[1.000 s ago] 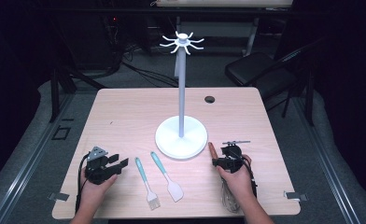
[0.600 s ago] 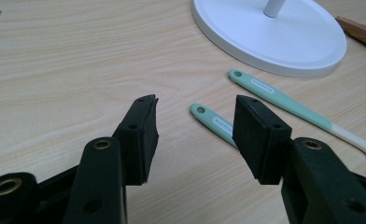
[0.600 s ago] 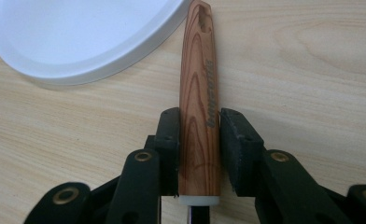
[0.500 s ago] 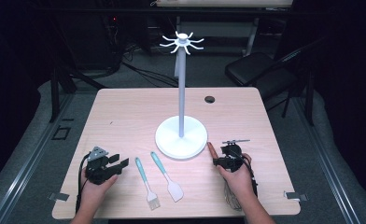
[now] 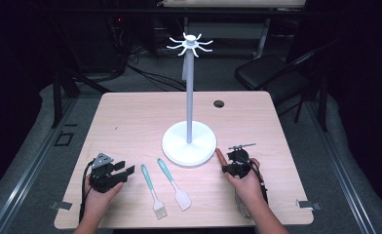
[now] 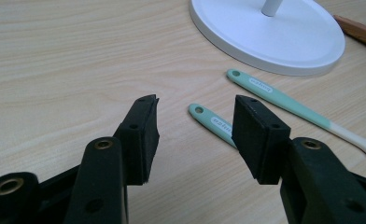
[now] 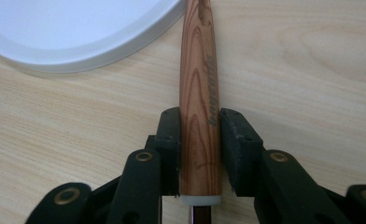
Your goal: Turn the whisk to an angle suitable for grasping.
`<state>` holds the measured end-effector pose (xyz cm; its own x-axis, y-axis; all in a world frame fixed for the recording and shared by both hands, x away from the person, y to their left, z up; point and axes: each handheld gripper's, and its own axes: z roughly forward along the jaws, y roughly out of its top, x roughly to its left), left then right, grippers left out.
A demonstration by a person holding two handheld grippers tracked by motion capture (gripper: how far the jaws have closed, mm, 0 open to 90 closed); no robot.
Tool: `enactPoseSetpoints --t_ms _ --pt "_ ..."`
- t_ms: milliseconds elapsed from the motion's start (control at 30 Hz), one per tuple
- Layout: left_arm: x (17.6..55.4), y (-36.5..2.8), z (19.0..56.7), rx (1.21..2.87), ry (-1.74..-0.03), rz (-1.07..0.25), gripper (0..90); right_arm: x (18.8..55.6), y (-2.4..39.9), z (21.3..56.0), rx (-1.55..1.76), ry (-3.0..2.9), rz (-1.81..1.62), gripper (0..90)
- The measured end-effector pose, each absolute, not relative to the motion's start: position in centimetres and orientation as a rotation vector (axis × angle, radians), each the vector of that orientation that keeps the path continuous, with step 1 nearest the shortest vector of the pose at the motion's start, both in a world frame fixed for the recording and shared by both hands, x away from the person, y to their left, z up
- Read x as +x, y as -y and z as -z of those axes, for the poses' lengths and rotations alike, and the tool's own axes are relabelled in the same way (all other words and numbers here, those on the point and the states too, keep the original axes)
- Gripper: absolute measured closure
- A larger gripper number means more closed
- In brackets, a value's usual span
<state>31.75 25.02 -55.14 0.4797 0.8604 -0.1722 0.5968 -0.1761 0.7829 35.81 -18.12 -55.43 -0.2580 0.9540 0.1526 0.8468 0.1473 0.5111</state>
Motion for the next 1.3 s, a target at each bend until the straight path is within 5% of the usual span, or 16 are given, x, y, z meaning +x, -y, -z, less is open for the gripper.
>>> enactPoseSetpoints --t_ms 800,1300 --pt "31.6 -22.5 54.2 1.868 -1.131 -0.31 50.5 34.8 19.0 54.3 1.712 -2.221 -0.858 70.5" --pt "33.6 -15.2 53.0 1.819 -1.052 -0.111 47.7 33.0 16.9 53.1 1.436 -2.248 -0.974 70.4"
